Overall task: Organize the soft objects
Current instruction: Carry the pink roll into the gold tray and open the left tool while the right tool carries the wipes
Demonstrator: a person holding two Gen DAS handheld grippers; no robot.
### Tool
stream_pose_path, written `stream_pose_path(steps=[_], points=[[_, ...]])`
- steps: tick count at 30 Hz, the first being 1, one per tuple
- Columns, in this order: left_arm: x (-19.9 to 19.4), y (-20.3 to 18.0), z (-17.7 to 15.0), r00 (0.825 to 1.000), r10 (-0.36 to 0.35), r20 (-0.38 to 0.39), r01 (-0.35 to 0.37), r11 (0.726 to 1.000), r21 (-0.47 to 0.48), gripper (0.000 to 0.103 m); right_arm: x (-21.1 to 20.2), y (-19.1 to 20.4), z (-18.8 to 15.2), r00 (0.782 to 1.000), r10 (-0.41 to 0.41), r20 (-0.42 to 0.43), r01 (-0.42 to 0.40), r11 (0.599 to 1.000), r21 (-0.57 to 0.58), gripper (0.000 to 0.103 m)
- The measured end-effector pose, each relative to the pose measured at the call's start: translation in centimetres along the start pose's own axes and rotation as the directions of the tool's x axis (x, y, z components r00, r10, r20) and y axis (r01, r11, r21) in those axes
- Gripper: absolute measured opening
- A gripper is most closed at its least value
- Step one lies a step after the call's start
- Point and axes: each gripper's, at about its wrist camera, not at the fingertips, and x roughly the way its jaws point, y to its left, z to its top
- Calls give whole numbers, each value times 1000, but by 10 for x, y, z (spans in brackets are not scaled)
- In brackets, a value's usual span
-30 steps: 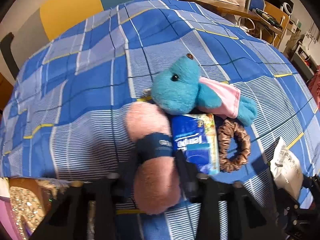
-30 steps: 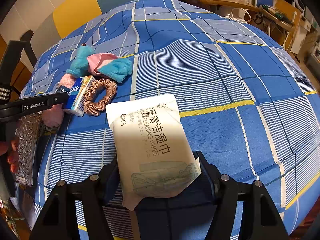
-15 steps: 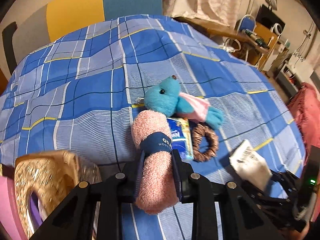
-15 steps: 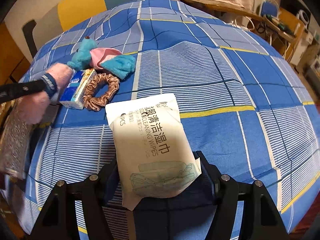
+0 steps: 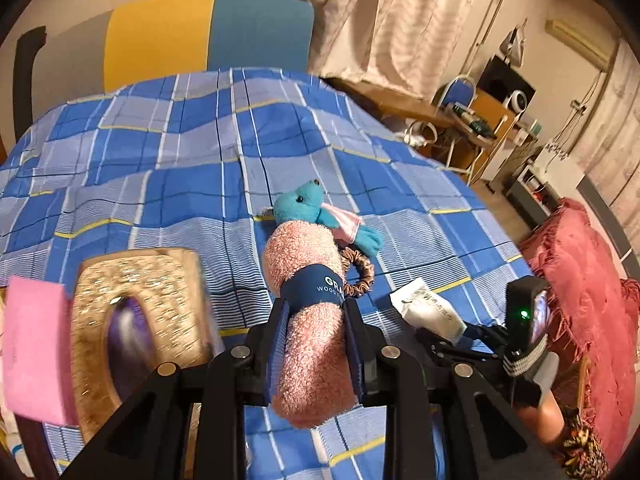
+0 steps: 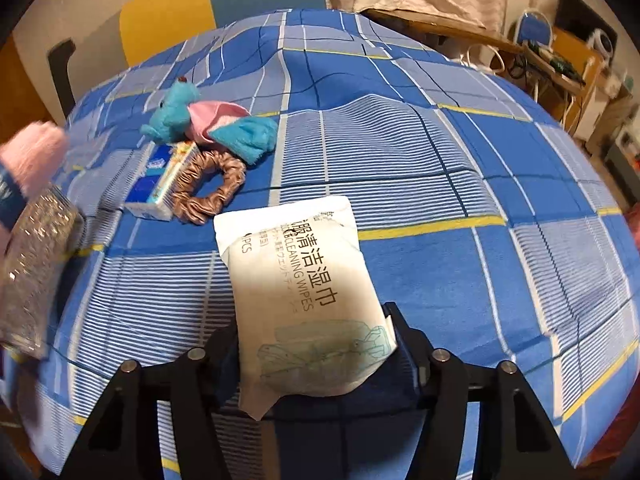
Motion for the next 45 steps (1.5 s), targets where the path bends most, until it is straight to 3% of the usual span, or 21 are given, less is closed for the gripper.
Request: stream_pose_path(steps=[5, 11, 19, 31, 40, 45], points=[[-37, 15, -11, 998, 0, 57, -1, 1000, 16, 26, -15, 9, -9, 999, -11, 37, 11, 1000, 10, 61], [-81, 52, -36, 994, 9, 109, -6, 999, -32, 27, -28, 19, -25, 998, -23, 54, 22, 999, 25, 60], [-122, 124, -73, 986, 105, 128, -90, 988, -122, 27, -41, 25, -43, 998, -10, 62, 6, 997, 76, 60], [-175, 237, -127, 964, 227, 139, -177, 937, -302, 21, -65, 43, -59, 996, 19, 89, -31, 990, 137, 59], [-199, 277, -150, 945, 285, 161, -214, 910, -355, 19, -73, 63, -61, 995, 27, 93, -39, 990, 135, 59], [-200, 299, -164, 937, 322, 134, -247, 884, -396, 19, -80, 73, -63, 994, 38, 100, -51, 990, 133, 59]])
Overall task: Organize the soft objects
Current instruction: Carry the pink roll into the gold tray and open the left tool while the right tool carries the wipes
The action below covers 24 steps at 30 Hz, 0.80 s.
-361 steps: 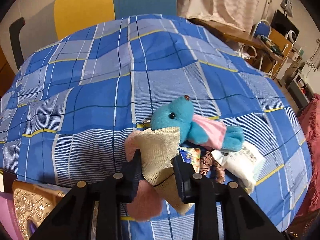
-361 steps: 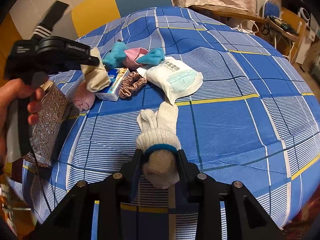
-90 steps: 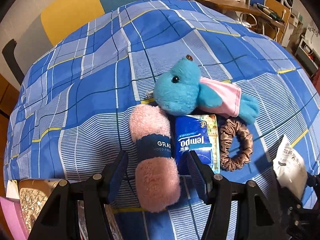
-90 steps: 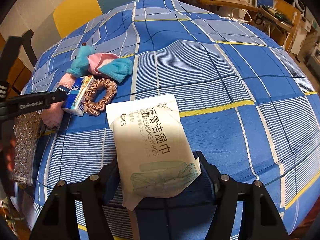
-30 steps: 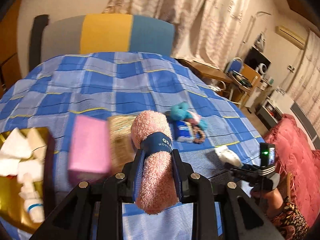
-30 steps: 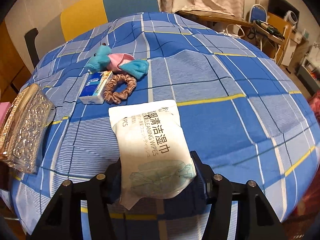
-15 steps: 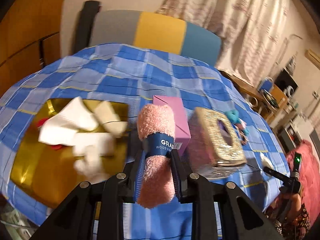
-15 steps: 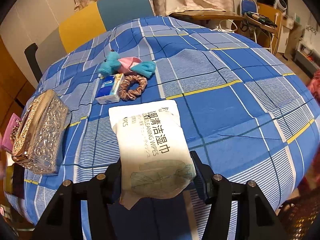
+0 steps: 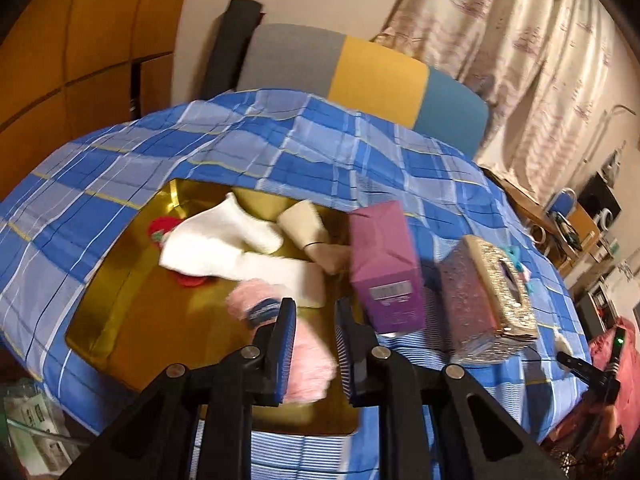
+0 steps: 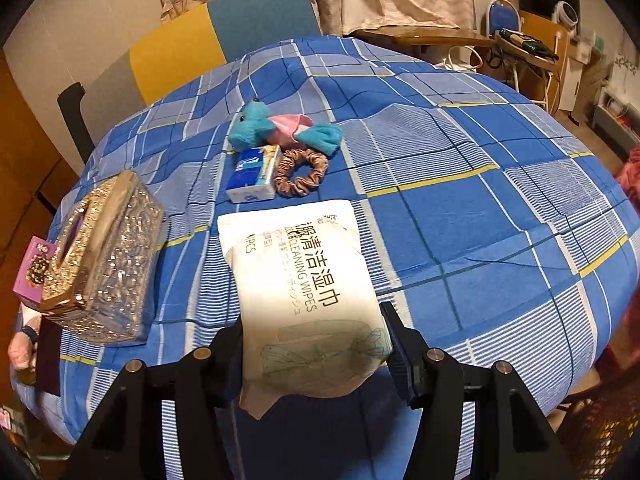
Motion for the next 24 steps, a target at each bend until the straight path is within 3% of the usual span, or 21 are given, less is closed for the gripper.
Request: stream_pose_path(steps=[7, 11, 14, 17, 24], points=[[24, 7, -23, 993, -58, -101, 57, 998, -18, 21, -33, 23, -2, 997, 46, 60, -45, 999, -21, 59], [29, 3, -25, 988, -108, -114, 105, 994, -32, 44, -54, 44, -3, 992, 83, 93, -78, 995, -59, 59], [41, -4, -25, 987, 86, -135, -74, 993, 94, 44, -68, 65, -6, 986, 123, 111, -112, 989, -99, 59], [42, 18, -22, 983, 116, -140, -112, 993, 37, 44, -83, 90, -8, 976, 177, 127, -158, 977, -143, 59], [18, 79, -16, 976, 210, -65, -217, 968, -129, 44, -101, 152, -17, 950, 291, 118, -255, 935, -248, 59]])
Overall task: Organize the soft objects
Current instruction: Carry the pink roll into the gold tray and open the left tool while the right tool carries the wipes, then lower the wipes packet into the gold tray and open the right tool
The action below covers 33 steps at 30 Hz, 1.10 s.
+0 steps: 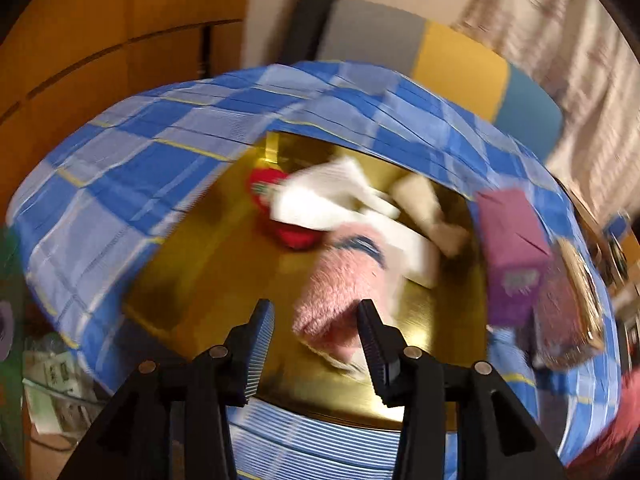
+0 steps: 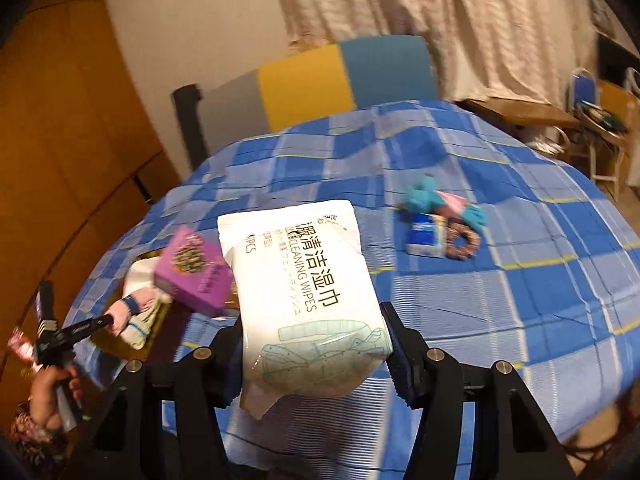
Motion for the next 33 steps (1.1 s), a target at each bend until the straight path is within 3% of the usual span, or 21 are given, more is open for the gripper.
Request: stream_pose_path(steps=[2, 6, 14, 19, 23, 33], points=[[-3, 16, 0, 999, 44, 20, -43, 998, -46, 43, 4, 17, 1, 999, 37, -8, -37, 999, -20, 59], [-4, 36, -7, 999, 49, 22, -47, 993, -110, 43, 19, 61, 1, 992, 120, -38, -123, 989, -79, 59], [-18, 26, -30, 999, 12, 45, -9, 998, -68, 43, 74, 167, -14, 954, 247, -170, -280, 938, -207, 59], [-28, 22, -37, 998, -2, 64, 6, 998, -61, 43, 115, 221, -33, 935, 262, -241, -319, 915, -246, 59], [-34, 27, -38, 997, -1, 80, 9, 996, -90, 43, 146, 250, -45, 930, 245, -273, -312, 920, -237, 59], [-33, 44, -38, 997, -6, 76, 18, 988, -157, 43, 200, 281, -65, 915, 202, -350, -291, 930, -226, 61]])
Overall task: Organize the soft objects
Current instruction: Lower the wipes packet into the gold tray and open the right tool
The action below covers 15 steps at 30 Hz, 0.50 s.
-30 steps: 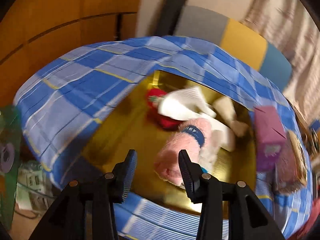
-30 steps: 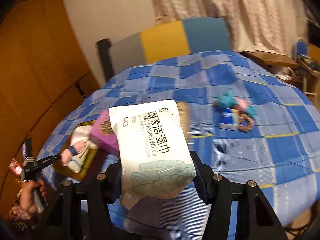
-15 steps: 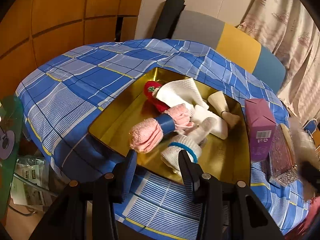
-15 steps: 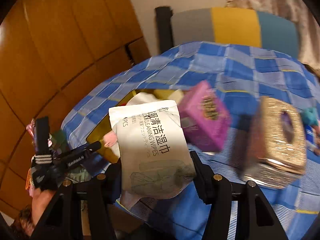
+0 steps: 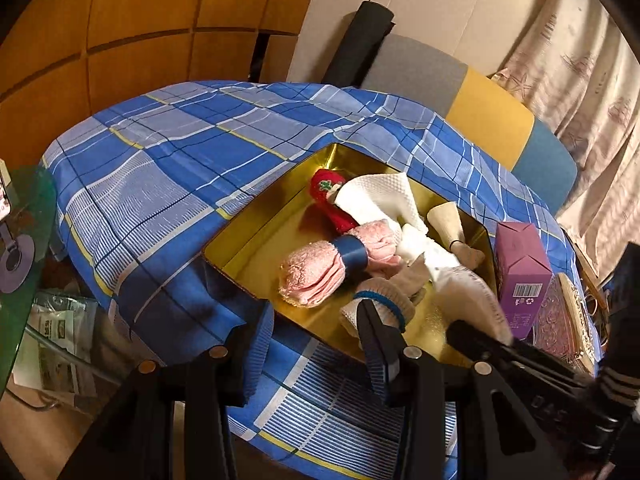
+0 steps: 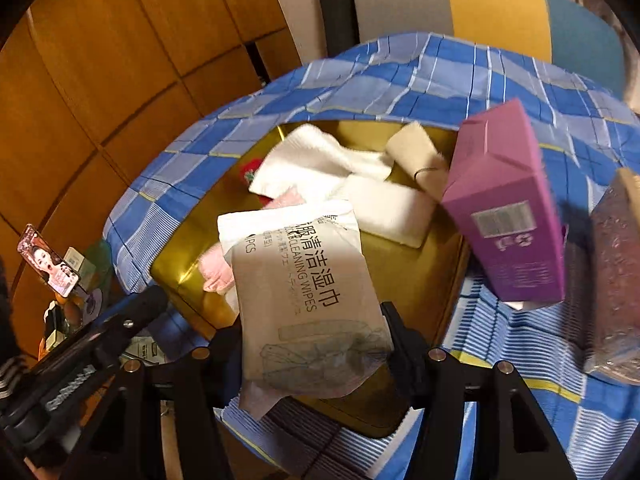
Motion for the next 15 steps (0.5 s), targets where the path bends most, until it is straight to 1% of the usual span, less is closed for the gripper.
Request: stream_pose_path(steps=[3, 5, 8, 11, 15], points=[[2, 2, -1, 1000, -6, -9, 6, 1000, -10, 43, 7, -6, 0, 1000, 7, -20, -6, 999, 33, 65], [3, 3, -2, 1000, -10, -13, 10, 1000, -16, 43, 7, -10, 1, 1000, 16, -15, -15, 999, 50, 67], [4, 2, -3, 1000, -13, -17, 13, 1000, -18, 43, 1, -14, 6, 999, 20, 27, -22, 998, 64, 69], [4, 1, -4, 1000, -14, -18, 14, 1000, -16, 43, -5, -19, 19, 996, 32, 82, -39, 996, 82, 71], [2, -2, -4, 1000, -13, -11, 13, 1000, -11, 43, -8, -28, 37, 993, 31, 115, -45, 992, 121, 73]])
